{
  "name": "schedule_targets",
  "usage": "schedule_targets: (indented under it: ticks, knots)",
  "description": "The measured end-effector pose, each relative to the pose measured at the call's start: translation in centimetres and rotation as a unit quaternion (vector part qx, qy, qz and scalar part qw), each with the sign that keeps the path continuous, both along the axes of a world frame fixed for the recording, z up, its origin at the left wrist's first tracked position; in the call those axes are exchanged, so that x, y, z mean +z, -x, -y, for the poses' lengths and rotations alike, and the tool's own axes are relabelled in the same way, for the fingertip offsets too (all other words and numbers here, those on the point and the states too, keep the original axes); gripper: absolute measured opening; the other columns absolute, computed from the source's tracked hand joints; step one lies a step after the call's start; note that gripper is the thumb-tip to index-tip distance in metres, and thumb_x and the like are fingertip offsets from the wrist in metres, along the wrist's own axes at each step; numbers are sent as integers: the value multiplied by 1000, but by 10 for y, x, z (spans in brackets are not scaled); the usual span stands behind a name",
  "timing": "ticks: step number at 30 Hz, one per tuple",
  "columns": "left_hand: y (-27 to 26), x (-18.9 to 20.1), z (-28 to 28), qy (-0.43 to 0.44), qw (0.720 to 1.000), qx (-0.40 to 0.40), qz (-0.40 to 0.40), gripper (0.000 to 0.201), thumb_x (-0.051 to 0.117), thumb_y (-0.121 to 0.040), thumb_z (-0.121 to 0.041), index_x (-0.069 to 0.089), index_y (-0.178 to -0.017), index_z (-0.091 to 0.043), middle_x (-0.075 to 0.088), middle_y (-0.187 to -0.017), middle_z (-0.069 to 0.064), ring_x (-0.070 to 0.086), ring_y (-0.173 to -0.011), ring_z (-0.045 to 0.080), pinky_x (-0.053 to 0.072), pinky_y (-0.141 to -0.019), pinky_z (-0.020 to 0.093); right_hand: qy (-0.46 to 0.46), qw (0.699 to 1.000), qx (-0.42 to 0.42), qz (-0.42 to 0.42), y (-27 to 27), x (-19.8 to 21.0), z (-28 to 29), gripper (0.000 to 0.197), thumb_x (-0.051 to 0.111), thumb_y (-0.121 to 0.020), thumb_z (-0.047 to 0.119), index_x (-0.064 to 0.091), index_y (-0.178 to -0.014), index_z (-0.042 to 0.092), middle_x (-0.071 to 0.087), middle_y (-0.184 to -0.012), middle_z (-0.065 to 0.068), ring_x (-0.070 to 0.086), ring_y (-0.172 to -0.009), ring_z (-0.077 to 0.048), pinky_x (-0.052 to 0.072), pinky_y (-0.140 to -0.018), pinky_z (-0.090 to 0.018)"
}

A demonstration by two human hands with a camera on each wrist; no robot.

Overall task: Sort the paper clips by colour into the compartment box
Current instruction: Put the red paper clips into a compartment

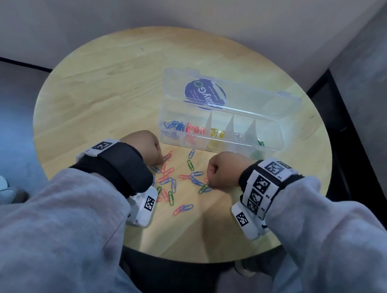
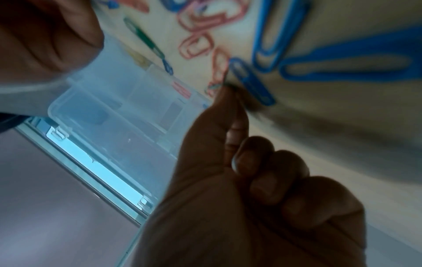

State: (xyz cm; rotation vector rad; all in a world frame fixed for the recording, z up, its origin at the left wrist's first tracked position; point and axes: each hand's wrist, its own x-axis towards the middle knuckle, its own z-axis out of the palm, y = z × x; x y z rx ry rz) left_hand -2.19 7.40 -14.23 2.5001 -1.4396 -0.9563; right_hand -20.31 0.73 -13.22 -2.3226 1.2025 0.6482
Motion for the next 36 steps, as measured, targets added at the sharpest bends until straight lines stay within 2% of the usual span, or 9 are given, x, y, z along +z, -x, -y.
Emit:
schedule_targets:
  ticks: [6, 13, 16, 20, 25, 27, 30, 33, 36]
  knots:
    - [-10, 15, -6, -7, 997, 26, -72, 12, 69, -76, -22, 68, -76, -10, 57, -64, 3, 48, -65, 21, 38, -68, 26, -90, 988, -98, 81, 13, 1, 3, 20, 63, -75, 12, 53, -60, 19, 67, -68, -3, 57, -61, -15, 51, -65, -28]
    - [-17, 32, -21, 95, 938, 124, -310, 29, 57, -82, 6, 48, -60, -11, 62, -61, 7, 53, -48, 9, 45, -48, 13, -305, 865, -249, 310, 12, -1, -3, 28, 41, -85, -17, 44, -71, 7, 47, -43, -6, 40, -40, -18, 31, -45, -26]
    - [-17, 38, -25, 120, 903, 152, -385, 27, 48, -86, 10, 54, -75, -14, 61, -47, -1, 52, -37, 3, 42, -40, 11, -321, 846, -273, 326, 8, 1, -7, 30, 35, -87, -16, 53, -82, 7, 44, -46, -5, 41, -36, -13, 33, -36, -18]
    - [-17, 42, -31, 91, 880, 154, -439, 42, 36, -87, 7, 63, -97, -24, 55, -50, 1, 47, -37, 6, 39, -39, 12, -313, 838, -306, 326, 3, 6, -8, 32, 30, -88, -9, 55, -72, 5, 40, -61, -7, 41, -48, -14, 37, -39, -18]
    - [-17, 40, -33, 72, 866, 206, -450, 36, 28, -86, 2, 61, -79, -10, 50, -66, 5, 48, -39, 6, 38, -37, 11, -308, 838, -335, 300, -3, 11, -9, 26, 35, -93, 0, 49, -71, 5, 39, -65, -7, 39, -53, -16, 38, -38, -18]
    - [-16, 38, -31, 62, 875, 215, -430, 31, 31, -87, 1, 57, -72, -8, 50, -66, 5, 49, -38, 6, 38, -37, 11, -271, 871, -295, 285, -7, 11, -10, 24, 45, -92, 2, 46, -69, 8, 41, -64, -7, 40, -52, -16, 39, -39, -18]
    - [-14, 33, -26, 26, 935, 190, -299, 23, 47, -86, -9, 54, -64, -10, 44, -61, 3, 39, -40, 11, 31, -40, 16, -127, 967, -129, 182, -15, 13, -8, 24, 62, -87, 21, 46, -68, 18, 49, -59, 1, 45, -50, -13, 39, -49, -21]
    - [-14, 24, -25, -17, 995, 61, -77, 20, 59, -83, -27, 64, -70, -12, 50, -68, 5, 45, -59, 21, 34, -56, 23, -83, 984, -52, 147, -29, 16, -7, 30, 68, -83, 25, 43, -66, 20, 46, -60, 6, 42, -52, -11, 33, -50, -21]
    - [-10, 17, -25, -14, 1000, 16, -10, 29, 67, -77, -37, 71, -88, -10, 66, -86, 7, 61, -86, 25, 41, -71, 28, -16, 991, 8, 135, -45, 16, -8, 9, 65, -84, 21, 56, -84, 21, 43, -66, 11, 46, -70, -15, 34, -55, -23]
